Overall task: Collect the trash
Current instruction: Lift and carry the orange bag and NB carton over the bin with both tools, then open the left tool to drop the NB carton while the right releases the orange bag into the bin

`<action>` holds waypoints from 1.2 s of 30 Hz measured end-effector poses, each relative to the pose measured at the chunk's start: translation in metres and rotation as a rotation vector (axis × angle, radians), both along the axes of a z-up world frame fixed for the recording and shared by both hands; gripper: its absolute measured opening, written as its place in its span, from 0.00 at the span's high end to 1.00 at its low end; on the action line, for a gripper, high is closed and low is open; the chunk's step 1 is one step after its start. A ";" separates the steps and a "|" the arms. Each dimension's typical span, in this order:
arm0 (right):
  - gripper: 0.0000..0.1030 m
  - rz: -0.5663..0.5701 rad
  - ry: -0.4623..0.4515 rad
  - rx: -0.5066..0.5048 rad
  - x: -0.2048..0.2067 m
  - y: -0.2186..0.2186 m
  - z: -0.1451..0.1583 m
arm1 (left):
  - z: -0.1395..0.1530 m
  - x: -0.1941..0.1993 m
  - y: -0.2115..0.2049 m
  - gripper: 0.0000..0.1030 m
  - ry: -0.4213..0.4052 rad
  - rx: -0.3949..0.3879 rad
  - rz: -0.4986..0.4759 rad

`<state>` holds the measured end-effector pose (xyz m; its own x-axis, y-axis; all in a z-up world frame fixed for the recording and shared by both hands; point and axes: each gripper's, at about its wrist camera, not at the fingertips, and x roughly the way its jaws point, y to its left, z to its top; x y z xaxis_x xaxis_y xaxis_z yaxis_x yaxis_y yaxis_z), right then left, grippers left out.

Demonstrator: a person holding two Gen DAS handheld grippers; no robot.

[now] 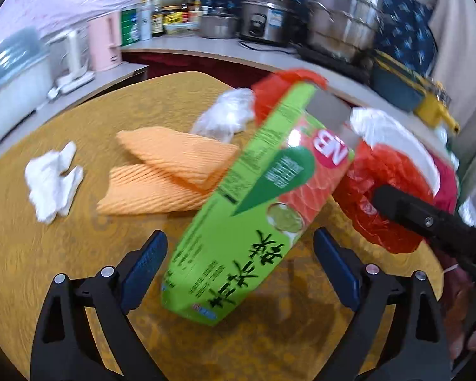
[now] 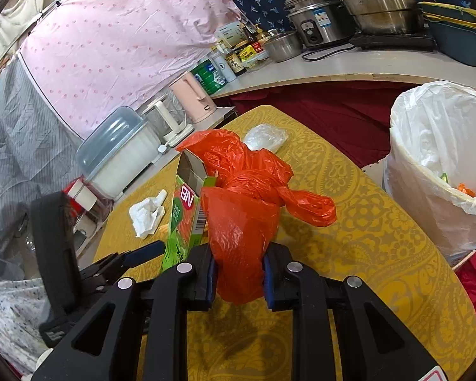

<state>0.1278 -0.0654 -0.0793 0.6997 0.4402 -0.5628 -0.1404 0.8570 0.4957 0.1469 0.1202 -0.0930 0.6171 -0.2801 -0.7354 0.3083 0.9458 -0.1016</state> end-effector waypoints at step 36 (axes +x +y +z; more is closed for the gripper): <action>0.79 -0.226 -0.147 0.031 -0.033 -0.121 0.048 | 0.071 -0.028 -0.111 0.82 -0.055 -0.077 -0.123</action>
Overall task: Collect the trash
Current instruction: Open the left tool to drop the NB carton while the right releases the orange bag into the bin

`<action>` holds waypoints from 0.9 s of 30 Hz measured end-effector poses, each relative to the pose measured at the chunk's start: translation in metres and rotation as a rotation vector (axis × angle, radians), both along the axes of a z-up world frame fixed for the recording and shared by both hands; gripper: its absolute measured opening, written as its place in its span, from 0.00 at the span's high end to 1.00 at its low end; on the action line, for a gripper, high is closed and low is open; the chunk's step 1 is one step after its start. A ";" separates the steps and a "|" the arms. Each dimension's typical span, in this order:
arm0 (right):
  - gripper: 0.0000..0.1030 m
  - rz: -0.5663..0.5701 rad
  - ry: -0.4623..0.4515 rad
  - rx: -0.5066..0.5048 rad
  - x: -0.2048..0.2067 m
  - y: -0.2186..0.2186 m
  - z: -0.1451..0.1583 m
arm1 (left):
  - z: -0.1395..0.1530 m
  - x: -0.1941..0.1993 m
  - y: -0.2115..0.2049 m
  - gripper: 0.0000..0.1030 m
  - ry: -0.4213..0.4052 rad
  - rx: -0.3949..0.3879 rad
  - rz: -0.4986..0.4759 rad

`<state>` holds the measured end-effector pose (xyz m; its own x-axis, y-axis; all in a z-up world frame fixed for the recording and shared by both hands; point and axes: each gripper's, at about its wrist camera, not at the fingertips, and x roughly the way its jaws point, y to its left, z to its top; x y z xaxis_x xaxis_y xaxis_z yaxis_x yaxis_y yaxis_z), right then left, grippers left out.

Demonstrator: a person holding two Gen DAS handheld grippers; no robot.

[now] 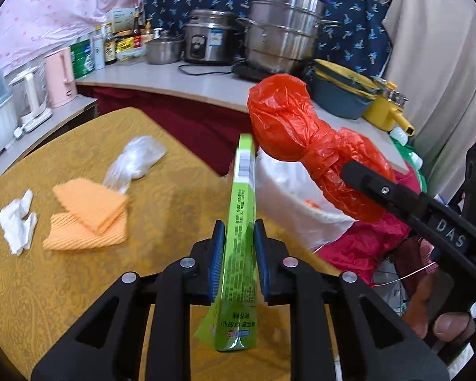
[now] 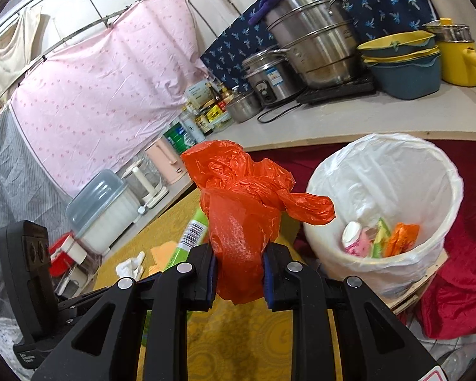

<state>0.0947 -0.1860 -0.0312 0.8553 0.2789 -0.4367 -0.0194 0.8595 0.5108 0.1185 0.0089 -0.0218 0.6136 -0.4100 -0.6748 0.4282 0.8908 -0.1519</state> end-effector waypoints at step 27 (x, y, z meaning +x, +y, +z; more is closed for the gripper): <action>0.79 -0.194 -0.010 -0.010 -0.004 -0.116 -0.009 | 0.011 0.044 -0.143 0.82 -0.002 -0.012 -0.113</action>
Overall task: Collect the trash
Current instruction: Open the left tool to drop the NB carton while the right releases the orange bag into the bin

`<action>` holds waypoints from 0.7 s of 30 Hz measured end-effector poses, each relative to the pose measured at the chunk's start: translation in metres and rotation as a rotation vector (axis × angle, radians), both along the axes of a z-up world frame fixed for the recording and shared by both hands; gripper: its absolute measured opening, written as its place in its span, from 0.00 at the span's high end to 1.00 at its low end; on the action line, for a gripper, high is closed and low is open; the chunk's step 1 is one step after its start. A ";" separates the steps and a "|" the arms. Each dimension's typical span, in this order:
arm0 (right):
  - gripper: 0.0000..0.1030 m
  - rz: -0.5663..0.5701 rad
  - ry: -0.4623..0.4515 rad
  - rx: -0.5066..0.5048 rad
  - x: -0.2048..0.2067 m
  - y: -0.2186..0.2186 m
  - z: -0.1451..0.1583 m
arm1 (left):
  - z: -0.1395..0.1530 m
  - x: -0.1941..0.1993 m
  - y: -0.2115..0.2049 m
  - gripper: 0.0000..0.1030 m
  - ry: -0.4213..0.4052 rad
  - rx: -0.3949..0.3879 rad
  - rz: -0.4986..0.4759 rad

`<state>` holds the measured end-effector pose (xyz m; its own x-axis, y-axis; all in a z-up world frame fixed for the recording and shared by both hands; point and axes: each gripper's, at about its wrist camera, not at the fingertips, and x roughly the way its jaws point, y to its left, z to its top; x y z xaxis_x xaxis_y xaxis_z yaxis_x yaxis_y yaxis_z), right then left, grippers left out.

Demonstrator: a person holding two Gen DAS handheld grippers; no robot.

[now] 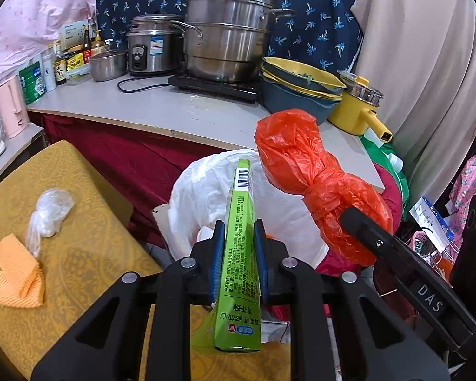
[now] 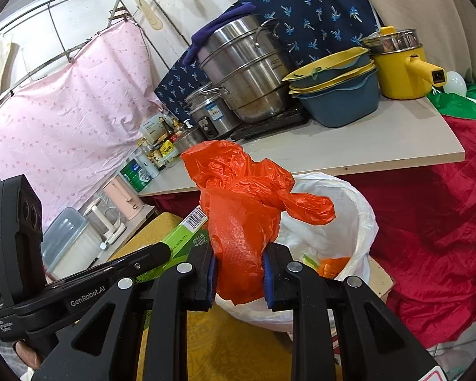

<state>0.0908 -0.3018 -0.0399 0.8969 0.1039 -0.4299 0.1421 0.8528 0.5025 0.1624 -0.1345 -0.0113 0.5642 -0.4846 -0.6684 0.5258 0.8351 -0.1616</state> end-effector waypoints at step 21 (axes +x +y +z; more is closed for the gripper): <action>0.79 0.001 0.061 -0.028 0.035 -0.018 -0.022 | -0.013 0.037 -0.024 0.66 0.022 -0.021 0.042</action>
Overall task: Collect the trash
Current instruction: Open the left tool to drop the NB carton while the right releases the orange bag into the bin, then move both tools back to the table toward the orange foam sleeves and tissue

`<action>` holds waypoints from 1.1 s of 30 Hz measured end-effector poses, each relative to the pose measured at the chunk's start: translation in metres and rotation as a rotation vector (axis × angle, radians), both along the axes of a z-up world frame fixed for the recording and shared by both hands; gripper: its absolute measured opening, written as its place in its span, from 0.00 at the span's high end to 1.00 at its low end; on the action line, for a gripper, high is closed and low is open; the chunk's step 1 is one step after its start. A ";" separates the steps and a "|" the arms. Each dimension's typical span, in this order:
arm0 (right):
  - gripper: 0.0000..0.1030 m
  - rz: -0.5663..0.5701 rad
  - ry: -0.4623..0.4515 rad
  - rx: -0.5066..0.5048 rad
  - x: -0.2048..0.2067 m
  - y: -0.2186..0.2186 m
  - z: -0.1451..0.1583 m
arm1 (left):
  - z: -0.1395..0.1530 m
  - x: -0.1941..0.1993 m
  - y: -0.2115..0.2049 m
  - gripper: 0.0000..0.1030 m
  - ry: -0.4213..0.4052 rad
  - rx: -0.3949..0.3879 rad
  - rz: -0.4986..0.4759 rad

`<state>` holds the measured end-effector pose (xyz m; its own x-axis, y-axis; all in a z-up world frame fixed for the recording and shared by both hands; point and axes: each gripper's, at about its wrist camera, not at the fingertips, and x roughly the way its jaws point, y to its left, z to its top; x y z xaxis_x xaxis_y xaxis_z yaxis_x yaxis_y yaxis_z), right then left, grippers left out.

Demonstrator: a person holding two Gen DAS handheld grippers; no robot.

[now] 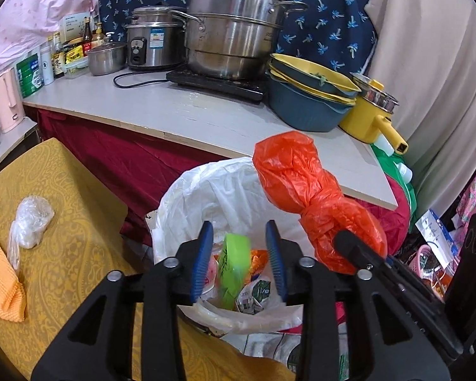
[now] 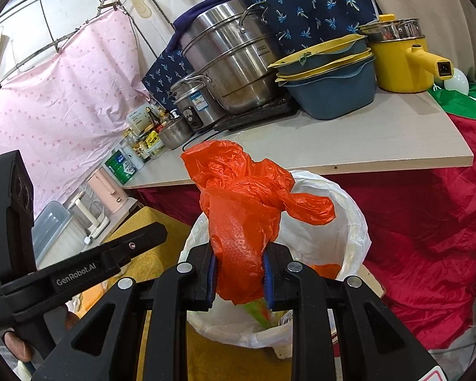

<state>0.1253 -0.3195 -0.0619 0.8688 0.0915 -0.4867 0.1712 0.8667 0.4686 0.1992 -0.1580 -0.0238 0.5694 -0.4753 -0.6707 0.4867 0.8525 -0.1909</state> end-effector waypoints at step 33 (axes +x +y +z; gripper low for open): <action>0.36 0.040 -0.027 -0.045 -0.004 0.049 0.028 | 0.030 -0.030 0.085 0.16 -0.107 0.005 0.180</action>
